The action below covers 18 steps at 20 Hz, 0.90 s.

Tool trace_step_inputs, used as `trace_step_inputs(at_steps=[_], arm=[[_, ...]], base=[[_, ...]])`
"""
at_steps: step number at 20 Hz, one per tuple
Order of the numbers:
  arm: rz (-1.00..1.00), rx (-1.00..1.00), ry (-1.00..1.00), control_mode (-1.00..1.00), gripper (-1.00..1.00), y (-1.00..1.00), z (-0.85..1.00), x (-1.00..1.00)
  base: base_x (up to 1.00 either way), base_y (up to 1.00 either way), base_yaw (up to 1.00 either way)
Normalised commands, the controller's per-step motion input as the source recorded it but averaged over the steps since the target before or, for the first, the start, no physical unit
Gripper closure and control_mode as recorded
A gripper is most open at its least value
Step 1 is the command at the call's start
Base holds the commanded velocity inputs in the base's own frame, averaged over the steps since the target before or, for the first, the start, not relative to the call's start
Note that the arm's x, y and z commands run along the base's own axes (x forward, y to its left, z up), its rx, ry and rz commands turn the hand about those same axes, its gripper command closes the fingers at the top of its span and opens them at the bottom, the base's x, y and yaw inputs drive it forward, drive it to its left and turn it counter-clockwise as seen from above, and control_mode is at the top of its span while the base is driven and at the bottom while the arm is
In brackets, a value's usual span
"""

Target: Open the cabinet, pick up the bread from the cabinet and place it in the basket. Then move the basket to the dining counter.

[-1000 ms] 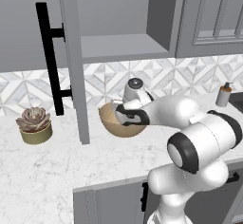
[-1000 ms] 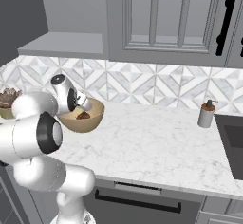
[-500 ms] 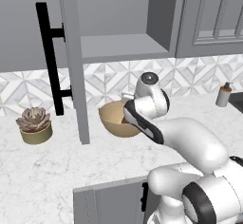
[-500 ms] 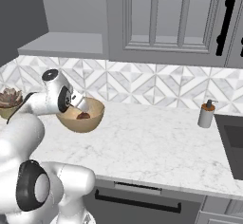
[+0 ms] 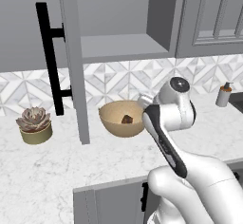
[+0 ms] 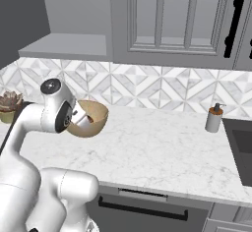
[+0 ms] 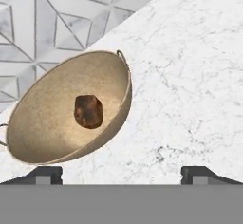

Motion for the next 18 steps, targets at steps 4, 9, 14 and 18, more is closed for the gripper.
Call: trace_step_inputs(at_steps=[4,9,14,18], arm=[[-0.04,0.23,0.00,-1.00,-1.00,-0.21,0.00,-0.14],[0.04,0.07,0.11,-1.00,-1.00,-0.04,0.00,0.36],[0.00,0.00,0.25,-1.00,-1.00,-0.08,-0.04,0.56],[0.01,0.00,0.19,-1.00,-1.00,-0.01,-0.01,0.46]], base=[[0.00,0.00,0.00],[0.00,0.00,0.00],[0.00,0.00,0.00],[0.00,0.00,0.00]])
